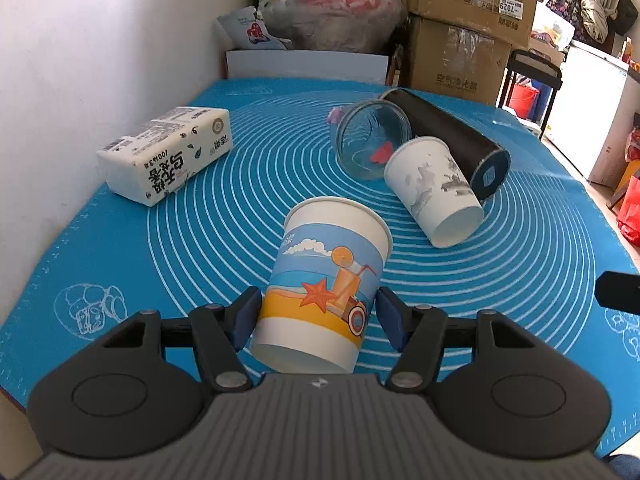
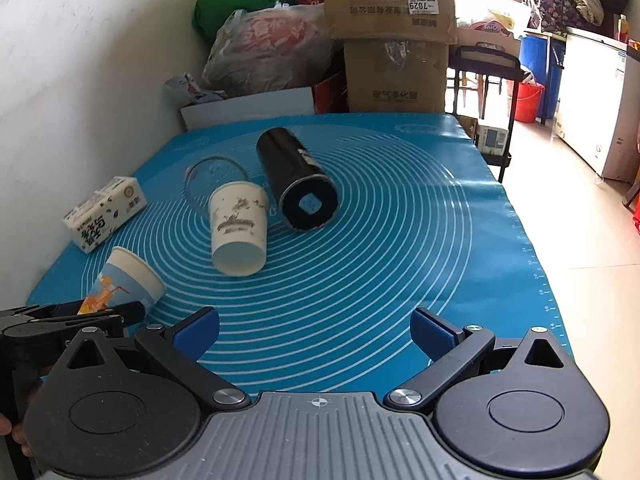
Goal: Flip cup upside down
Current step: 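Lift the printed paper cup off the mat with the left tool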
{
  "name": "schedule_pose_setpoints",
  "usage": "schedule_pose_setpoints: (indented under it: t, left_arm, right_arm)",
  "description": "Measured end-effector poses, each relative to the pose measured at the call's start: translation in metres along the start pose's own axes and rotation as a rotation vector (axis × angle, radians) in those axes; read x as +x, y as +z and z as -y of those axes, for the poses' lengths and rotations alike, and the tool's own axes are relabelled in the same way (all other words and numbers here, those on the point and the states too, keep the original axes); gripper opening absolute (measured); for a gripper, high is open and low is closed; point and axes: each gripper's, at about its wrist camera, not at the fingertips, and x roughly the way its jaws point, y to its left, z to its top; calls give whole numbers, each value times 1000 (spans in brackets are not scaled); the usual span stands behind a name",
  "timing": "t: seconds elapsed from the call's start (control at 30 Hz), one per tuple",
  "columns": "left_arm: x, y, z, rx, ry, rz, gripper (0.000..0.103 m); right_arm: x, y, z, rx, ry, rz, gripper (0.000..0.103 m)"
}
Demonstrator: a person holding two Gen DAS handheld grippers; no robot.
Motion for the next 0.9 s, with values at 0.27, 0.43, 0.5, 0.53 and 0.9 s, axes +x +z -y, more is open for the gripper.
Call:
schedule_pose_setpoints:
  t: [0.27, 0.43, 0.5, 0.53, 0.9]
  left_arm:
    - [3, -5, 4, 26, 9, -4, 65]
    - [4, -5, -3, -24, 8, -16, 85]
    - [4, -5, -4, -28, -2, -22, 86]
    - [4, -5, -5, -26, -9, -29, 86]
    - [-8, -2, -2, 2, -11, 4, 91]
  right_arm:
    - [2, -3, -5, -19, 1, -17, 103]
    - [1, -4, -6, -27, 0, -19, 103]
    - [0, -4, -7, -30, 1, -19, 103]
    - [0, -4, -7, -32, 1, -19, 103]
    - [-6, -3, -13, -61, 7, -15, 103]
